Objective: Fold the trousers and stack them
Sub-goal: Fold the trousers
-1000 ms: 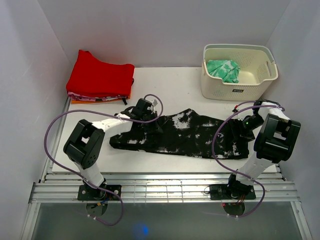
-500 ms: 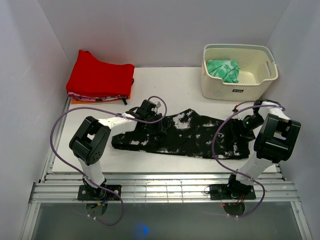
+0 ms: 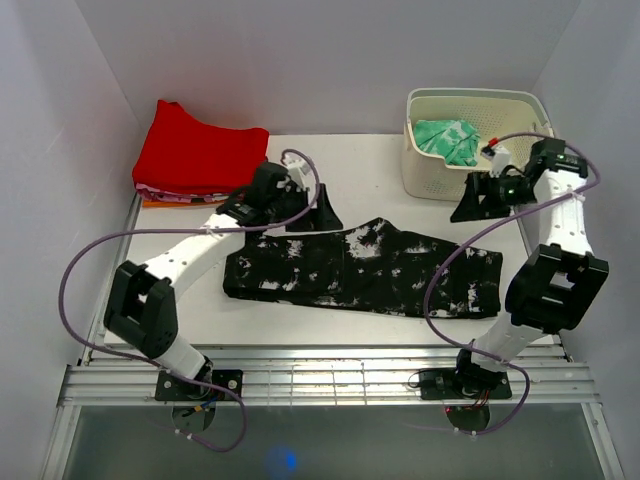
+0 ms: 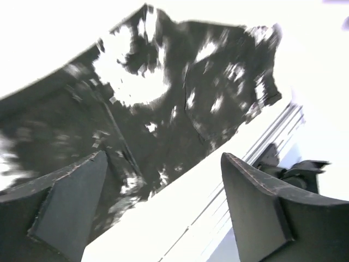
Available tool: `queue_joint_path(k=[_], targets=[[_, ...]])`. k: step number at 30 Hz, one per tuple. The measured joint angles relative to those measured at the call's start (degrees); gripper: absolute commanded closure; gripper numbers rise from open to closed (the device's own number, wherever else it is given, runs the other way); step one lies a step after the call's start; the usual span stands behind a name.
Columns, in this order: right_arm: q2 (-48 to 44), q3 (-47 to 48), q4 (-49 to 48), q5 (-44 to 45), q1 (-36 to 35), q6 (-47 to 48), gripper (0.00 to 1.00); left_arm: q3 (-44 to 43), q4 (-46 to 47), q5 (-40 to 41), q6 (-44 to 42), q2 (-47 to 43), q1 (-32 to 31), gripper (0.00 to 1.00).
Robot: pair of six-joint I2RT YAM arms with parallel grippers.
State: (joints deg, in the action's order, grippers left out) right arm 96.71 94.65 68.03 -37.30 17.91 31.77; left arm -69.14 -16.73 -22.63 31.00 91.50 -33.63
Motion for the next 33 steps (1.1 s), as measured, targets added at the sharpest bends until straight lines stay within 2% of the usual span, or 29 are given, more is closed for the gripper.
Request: queue_joint_path(k=[3,7,10,12,19,26,33], targets=[[-1.7,-9.6,-4.5,-4.6,-5.3,-5.9,0.23,0.0,-1.8,-3.2,-3.7,-5.2,6.8,0.02],[-3.9,-21.6,-19.0,-6.1,-18.9,-17.5,0.3,-1.1,-7.3,-10.5,-11.5,-7.8,20.3,0.02],[-5.5,-26.7,-30.1,-6.1,-29.2,-26.5,0.34,-1.9,-14.0,-14.6,-17.5,-7.7,28.4,0.02],[-5.1,-27.2,-34.6,-5.8,-32.9,-30.6,0.36,-1.9,-18.4,-16.0,-21.0,-7.7,31.7,0.02],[2.5,-26.8,-45.9,-3.3,-39.0,-40.6,0.37,-0.1,-25.9,-17.3,-27.0,-9.3,38.3,0.02],[9.5,-25.9,-47.2,0.3,-44.0,-44.6,0.28,1.3,-26.6,-17.5,-27.6,-11.0,39.5,0.02],[13.4,-23.2,-47.2,4.5,-47.0,-46.0,0.29,2.1,-26.5,-17.6,-27.4,-11.0,39.7,0.02]])
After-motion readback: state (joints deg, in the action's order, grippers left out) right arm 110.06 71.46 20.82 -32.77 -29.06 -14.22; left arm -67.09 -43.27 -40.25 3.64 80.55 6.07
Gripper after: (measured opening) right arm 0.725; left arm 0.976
